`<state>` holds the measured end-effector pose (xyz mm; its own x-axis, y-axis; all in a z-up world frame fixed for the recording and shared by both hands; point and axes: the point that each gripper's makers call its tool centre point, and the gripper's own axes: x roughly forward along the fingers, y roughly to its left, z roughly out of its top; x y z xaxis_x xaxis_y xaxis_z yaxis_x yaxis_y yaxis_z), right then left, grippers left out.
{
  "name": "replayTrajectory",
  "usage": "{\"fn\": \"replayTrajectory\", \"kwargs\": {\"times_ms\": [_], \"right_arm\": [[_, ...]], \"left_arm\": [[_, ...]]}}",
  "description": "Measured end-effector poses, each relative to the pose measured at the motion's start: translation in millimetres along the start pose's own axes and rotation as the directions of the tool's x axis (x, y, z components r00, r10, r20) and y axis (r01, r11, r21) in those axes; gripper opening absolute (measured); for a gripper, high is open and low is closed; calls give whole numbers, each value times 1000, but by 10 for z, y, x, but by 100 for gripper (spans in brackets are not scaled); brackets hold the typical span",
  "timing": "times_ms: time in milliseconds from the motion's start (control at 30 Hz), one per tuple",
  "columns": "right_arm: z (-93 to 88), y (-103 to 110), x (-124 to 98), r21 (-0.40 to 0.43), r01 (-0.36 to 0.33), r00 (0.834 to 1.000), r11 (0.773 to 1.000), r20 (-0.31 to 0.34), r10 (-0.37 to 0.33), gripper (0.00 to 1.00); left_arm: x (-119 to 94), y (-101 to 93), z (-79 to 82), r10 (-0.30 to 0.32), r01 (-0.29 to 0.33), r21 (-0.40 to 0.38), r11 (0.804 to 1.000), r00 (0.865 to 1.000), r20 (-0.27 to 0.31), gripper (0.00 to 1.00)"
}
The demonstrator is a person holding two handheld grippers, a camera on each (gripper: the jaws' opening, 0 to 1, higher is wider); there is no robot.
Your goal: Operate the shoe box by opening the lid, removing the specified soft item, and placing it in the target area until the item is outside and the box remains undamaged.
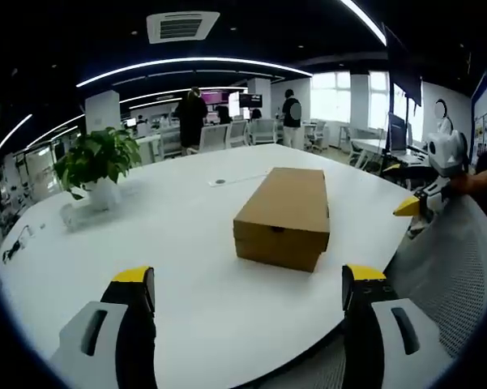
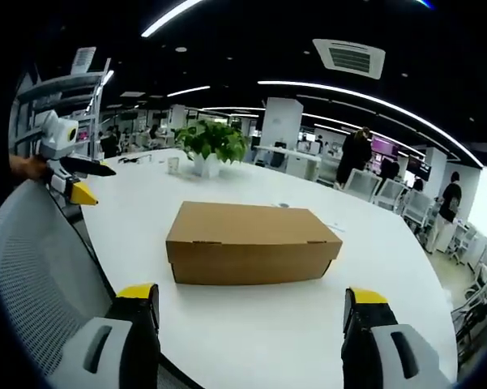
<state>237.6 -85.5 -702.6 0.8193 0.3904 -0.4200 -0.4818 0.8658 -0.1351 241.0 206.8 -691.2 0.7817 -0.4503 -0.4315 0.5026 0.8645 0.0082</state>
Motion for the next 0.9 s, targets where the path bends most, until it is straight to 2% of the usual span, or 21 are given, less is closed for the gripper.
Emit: {"fn": "replayTrajectory", "kwargs": {"times_ms": [900], "right_arm": [[12,-17,-5,14,7,1000,1000,9,-7,95]], "left_arm": [[-7,-16,4,-5,5,-3,1000,1000,0,100]]}}
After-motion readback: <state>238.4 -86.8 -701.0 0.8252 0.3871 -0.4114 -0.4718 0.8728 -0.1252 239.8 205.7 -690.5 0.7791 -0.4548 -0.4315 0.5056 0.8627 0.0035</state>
